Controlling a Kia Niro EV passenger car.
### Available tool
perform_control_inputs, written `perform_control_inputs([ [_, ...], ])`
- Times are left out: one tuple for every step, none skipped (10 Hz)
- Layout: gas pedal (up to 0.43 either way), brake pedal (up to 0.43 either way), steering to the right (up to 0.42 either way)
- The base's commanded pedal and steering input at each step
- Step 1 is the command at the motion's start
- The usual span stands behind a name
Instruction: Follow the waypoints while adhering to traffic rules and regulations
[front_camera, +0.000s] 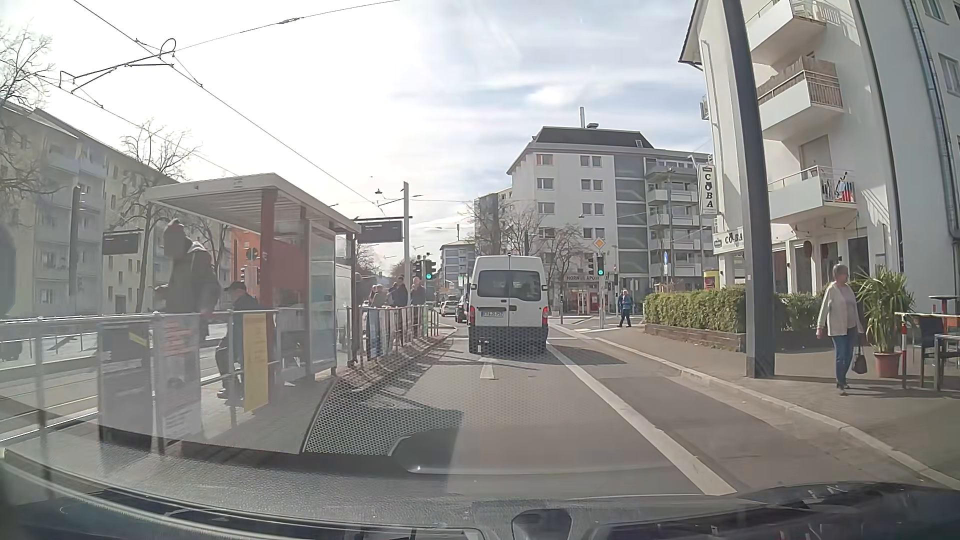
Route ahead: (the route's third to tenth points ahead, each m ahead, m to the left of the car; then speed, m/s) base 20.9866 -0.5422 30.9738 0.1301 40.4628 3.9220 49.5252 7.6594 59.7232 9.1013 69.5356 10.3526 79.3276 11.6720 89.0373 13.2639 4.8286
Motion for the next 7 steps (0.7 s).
perform_control_inputs([
  [0.11,0.0,-0.001],
  [0.11,0.0,-0.001],
  [0.11,0.0,-0.001],
  [0.11,0.0,-0.001],
  [0.11,0.0,-0.001],
  [0.098,0.0,-0.001],
  [0.098,0.0,-0.001],
])
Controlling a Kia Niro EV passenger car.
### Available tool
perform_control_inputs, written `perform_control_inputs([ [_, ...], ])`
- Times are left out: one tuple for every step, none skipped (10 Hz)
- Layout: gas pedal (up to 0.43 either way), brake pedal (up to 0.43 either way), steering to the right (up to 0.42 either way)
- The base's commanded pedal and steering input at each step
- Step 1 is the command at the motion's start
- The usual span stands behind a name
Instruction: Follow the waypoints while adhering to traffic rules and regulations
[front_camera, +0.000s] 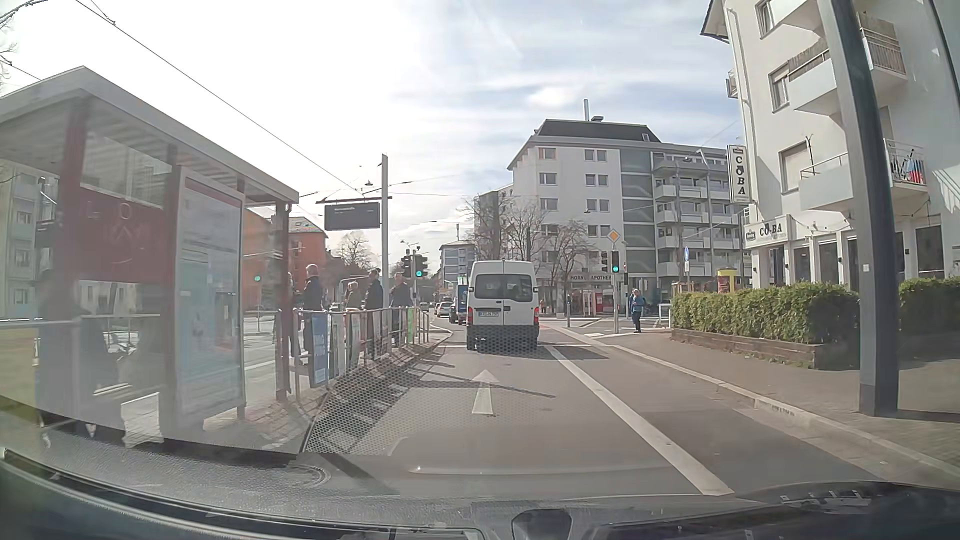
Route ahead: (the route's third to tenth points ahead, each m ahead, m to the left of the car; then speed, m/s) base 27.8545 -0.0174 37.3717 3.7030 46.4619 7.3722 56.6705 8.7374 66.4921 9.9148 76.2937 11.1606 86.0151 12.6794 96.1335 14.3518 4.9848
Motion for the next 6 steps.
perform_control_inputs([
  [0.098,0.0,-0.001],
  [0.098,0.0,-0.001],
  [0.098,0.0,-0.001],
  [0.098,0.0,-0.001],
  [0.098,0.0,-0.001],
  [0.098,0.0,-0.001],
])
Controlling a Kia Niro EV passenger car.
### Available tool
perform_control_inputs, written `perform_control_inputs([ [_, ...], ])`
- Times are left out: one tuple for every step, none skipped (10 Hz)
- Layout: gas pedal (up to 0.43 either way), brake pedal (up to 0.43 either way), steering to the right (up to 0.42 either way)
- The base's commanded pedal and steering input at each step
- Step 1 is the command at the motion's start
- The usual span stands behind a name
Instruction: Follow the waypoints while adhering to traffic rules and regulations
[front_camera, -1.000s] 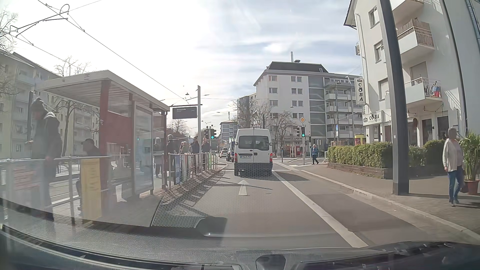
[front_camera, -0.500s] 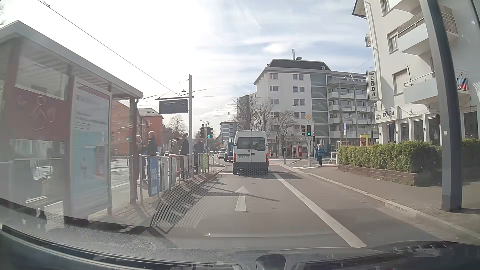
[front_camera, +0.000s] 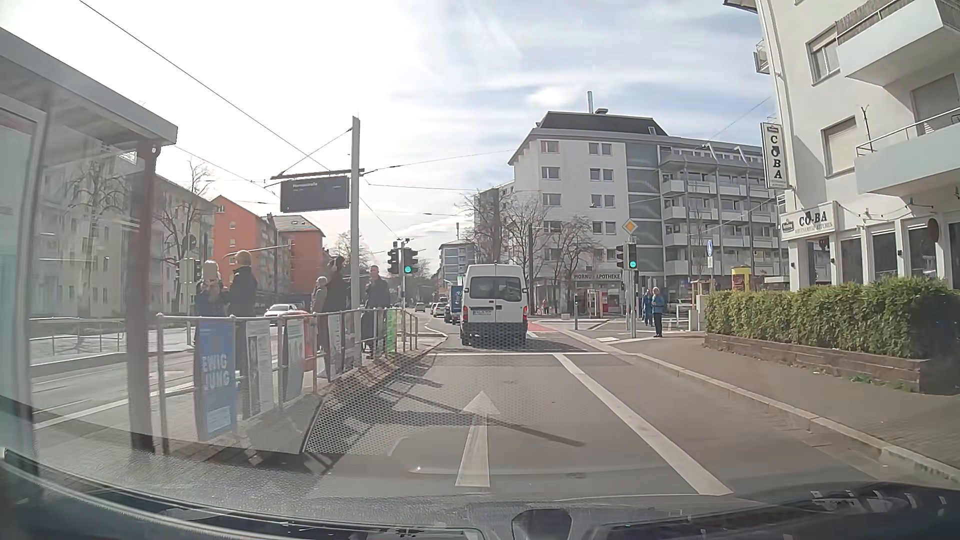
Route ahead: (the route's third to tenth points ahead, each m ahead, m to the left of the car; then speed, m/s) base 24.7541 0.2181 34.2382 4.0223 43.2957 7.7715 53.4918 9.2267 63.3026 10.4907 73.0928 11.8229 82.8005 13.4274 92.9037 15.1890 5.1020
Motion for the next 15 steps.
perform_control_inputs([
  [0.098,0.0,-0.001],
  [0.098,0.0,-0.002],
  [0.098,0.0,-0.003],
  [0.098,0.0,-0.003],
  [0.098,0.0,-0.003],
  [0.098,0.0,-0.003],
  [0.098,0.0,-0.003],
  [0.098,0.0,-0.004],
  [0.098,0.0,-0.004],
  [0.098,0.0,-0.004],
  [0.098,0.0,-0.006],
  [0.11,0.0,-0.006],
  [0.11,0.0,-0.006],
  [0.118,0.0,-0.006],
  [0.118,0.0,-0.007],
])
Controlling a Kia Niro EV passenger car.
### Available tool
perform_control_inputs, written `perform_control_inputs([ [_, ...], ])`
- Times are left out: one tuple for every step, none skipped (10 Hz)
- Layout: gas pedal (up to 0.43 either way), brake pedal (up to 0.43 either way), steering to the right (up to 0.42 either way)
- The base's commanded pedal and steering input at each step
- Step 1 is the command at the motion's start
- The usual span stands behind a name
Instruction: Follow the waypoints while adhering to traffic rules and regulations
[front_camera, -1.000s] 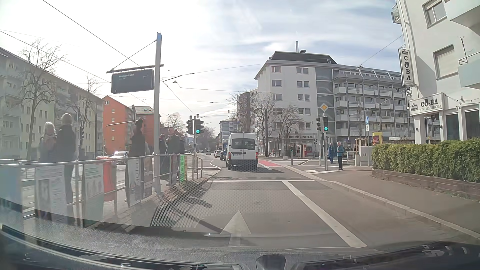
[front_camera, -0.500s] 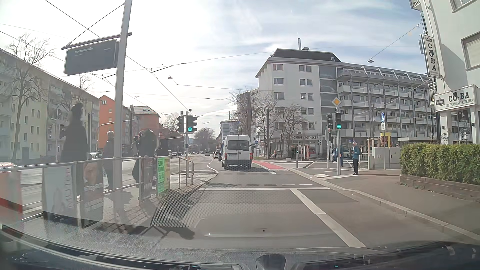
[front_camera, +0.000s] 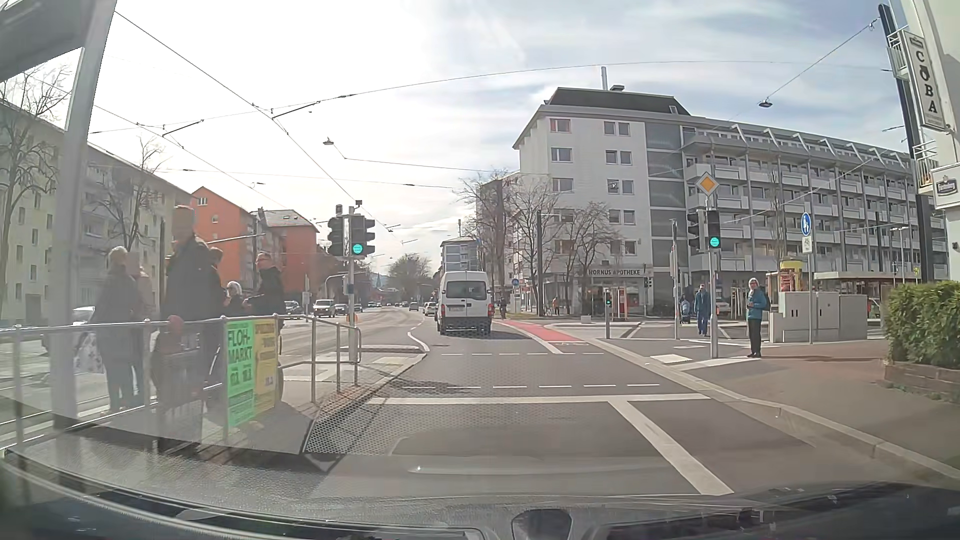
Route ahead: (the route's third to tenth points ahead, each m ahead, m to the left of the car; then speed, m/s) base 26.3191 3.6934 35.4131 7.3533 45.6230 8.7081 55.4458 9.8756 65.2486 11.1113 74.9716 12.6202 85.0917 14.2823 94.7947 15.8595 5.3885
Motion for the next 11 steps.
perform_control_inputs([
  [0.118,0.0,-0.006],
  [0.13,0.0,-0.007],
  [0.13,0.0,-0.008],
  [0.13,0.0,-0.008],
  [0.13,0.0,-0.008],
  [0.138,0.0,-0.008],
  [0.15,0.0,-0.009],
  [0.15,0.0,-0.009],
  [0.157,0.0,-0.009],
  [0.177,0.0,-0.009],
  [0.177,0.0,-0.012],
])
